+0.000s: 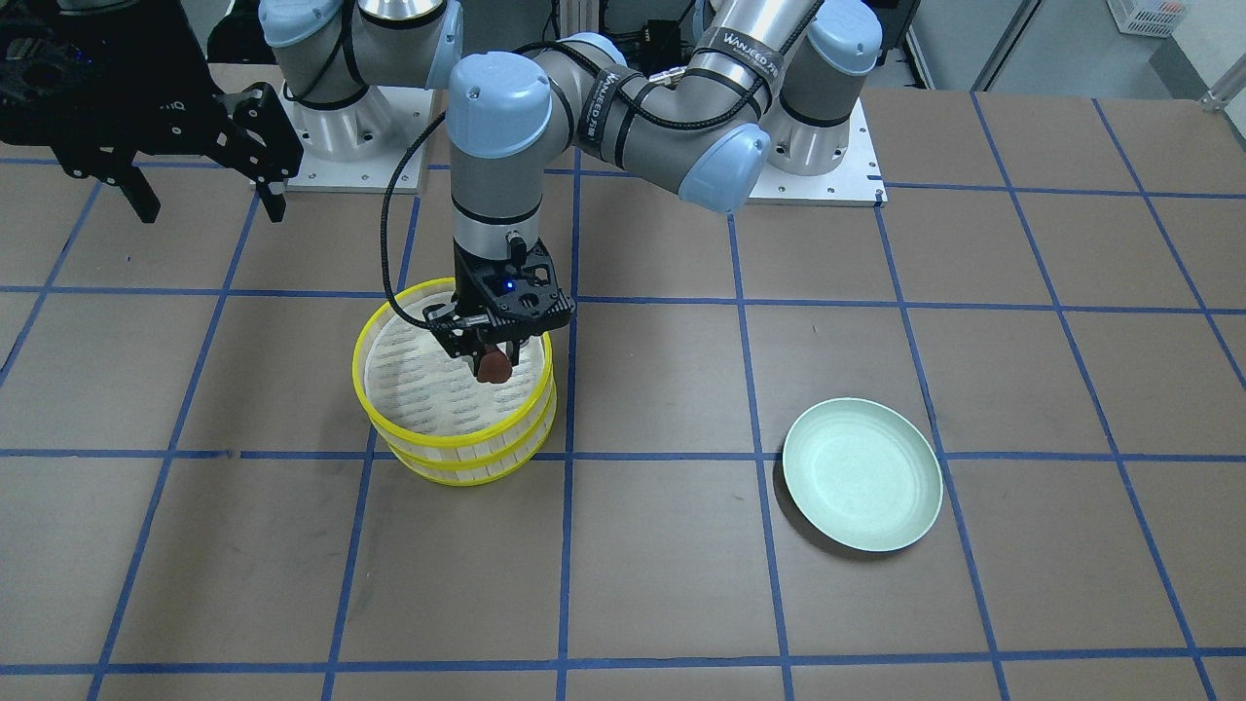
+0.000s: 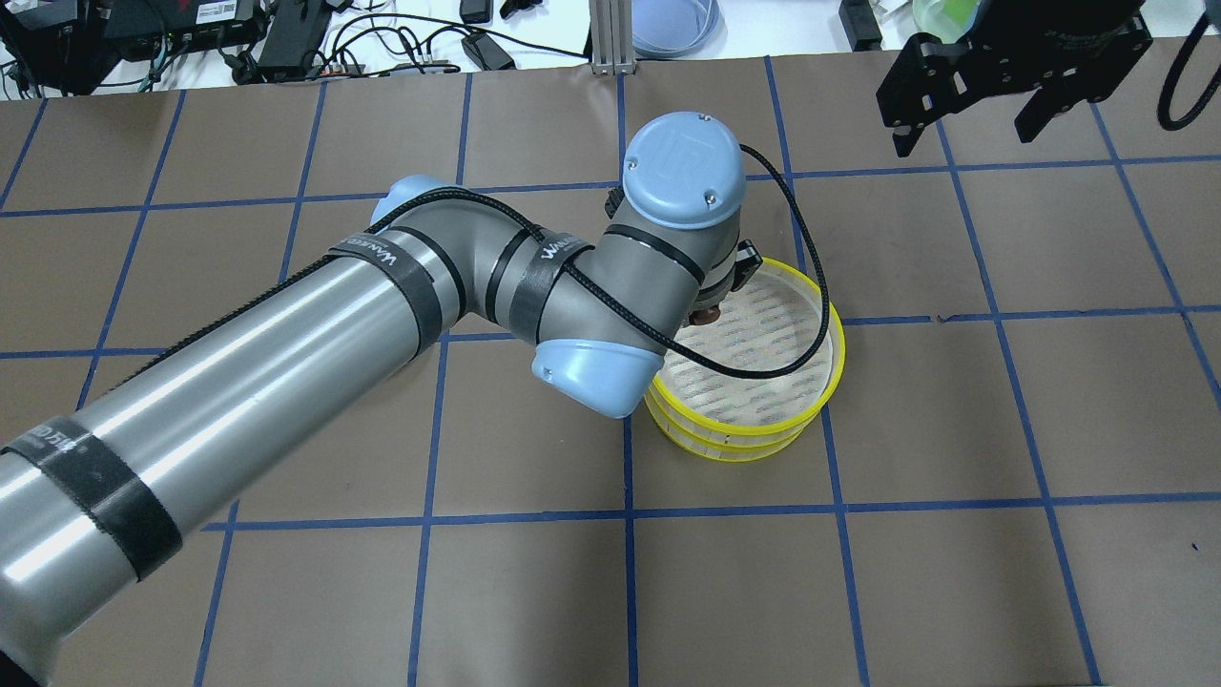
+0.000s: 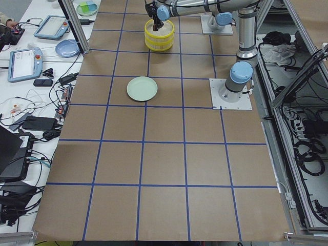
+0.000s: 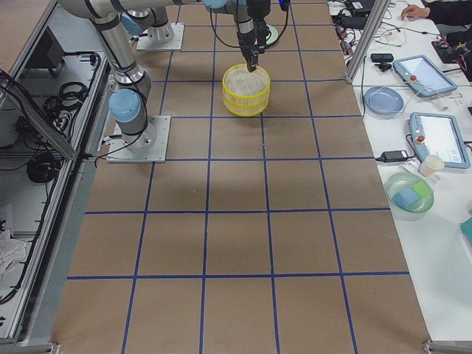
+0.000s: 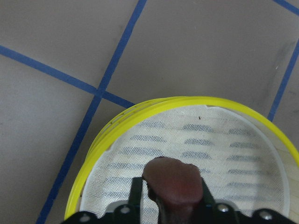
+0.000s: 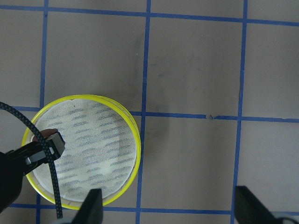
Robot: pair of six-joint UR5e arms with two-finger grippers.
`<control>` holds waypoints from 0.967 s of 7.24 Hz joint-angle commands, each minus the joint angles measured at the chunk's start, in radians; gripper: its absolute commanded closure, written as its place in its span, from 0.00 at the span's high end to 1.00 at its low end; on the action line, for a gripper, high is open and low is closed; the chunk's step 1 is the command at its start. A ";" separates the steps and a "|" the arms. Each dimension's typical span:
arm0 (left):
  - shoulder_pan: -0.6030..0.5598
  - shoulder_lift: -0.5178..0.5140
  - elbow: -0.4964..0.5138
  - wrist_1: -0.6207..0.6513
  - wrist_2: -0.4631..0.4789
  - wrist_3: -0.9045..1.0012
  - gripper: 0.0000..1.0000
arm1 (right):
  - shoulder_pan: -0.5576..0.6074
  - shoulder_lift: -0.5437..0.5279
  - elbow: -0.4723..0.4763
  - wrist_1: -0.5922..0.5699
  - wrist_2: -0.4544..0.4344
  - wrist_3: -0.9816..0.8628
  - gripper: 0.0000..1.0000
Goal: Stack buns with steamer
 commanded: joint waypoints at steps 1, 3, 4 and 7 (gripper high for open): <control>-0.002 -0.004 0.001 0.002 0.000 -0.002 1.00 | 0.001 0.000 0.001 0.002 -0.001 0.000 1.00; -0.002 -0.004 0.001 0.002 0.002 0.002 1.00 | 0.001 0.000 0.001 0.002 0.000 0.000 1.00; -0.002 -0.001 0.002 0.002 0.002 0.012 1.00 | 0.001 0.000 0.001 0.003 0.000 0.000 1.00; 0.117 0.076 -0.007 -0.036 0.025 0.273 1.00 | 0.001 0.000 0.001 0.002 0.000 0.000 1.00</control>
